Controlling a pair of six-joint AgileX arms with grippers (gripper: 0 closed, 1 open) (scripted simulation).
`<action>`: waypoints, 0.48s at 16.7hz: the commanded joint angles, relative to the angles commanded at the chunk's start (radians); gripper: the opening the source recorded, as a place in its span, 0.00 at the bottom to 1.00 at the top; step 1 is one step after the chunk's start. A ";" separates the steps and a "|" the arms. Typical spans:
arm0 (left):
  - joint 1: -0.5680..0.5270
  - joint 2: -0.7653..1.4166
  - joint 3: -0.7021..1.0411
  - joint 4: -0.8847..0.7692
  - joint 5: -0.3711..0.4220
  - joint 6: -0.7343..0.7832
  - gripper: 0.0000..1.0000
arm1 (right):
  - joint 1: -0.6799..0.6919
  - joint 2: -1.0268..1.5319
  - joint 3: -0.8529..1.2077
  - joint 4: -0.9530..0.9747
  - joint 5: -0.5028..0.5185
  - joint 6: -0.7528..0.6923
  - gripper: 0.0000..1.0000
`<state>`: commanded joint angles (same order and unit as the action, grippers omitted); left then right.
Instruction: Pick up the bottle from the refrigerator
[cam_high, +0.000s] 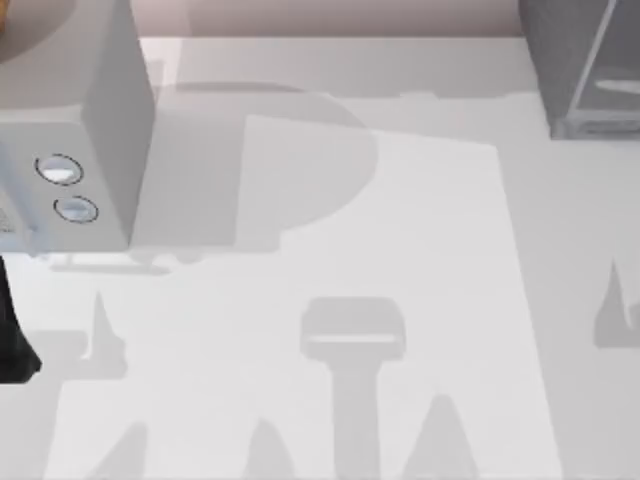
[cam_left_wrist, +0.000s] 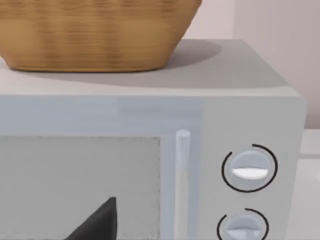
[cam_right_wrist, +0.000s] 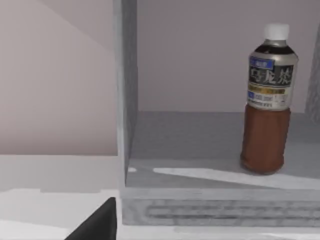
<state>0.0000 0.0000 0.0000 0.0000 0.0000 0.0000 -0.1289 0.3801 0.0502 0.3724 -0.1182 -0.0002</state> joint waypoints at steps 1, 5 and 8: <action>0.000 0.000 0.000 0.000 0.000 0.000 1.00 | -0.027 0.094 0.009 0.084 -0.025 0.001 1.00; 0.000 0.000 0.000 0.000 0.000 0.000 1.00 | -0.140 0.508 0.043 0.434 -0.132 0.006 1.00; 0.000 0.000 0.000 0.000 0.000 0.000 1.00 | -0.222 0.797 0.065 0.678 -0.213 0.011 1.00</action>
<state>0.0000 0.0000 0.0000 0.0000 0.0000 0.0000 -0.3509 1.1770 0.1148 1.0503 -0.3314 0.0112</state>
